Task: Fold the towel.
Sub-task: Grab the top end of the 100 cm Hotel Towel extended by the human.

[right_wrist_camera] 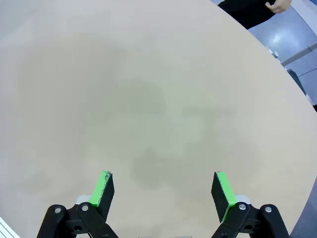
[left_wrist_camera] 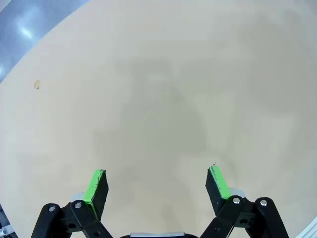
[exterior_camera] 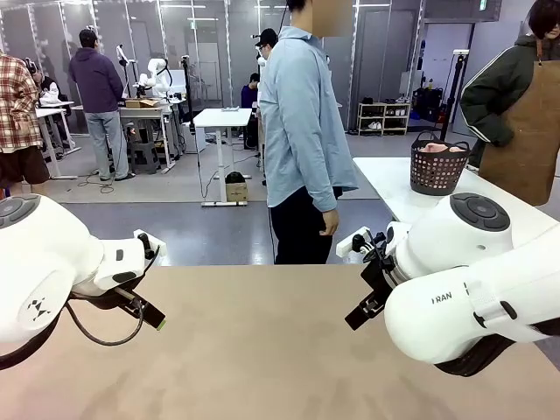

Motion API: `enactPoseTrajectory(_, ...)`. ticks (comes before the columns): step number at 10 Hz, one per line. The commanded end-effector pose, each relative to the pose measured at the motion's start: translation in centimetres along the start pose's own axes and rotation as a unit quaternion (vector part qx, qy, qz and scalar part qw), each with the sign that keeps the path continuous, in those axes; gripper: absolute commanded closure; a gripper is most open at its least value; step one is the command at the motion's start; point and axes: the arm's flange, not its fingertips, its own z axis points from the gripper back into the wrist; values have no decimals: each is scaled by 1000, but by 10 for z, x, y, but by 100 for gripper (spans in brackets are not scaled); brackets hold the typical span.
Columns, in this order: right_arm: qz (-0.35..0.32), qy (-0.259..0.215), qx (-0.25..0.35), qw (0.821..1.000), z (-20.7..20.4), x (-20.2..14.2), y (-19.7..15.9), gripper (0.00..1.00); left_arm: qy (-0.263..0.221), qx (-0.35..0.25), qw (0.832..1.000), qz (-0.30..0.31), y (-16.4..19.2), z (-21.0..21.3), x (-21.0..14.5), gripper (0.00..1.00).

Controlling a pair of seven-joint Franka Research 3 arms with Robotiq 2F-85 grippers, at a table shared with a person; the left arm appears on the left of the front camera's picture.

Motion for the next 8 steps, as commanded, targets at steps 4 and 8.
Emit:
enactPoseTrajectory(4, -1, 0, 0, 1000, 0, 0, 0, 0, 0, 0, 1000, 0, 0, 0, 0, 0)
enactPoseTrajectory(8, -30, 32, 70, 997, 29, 21, -11, 0, 39, -8, 999, 8, 5, 23, 14, 0)
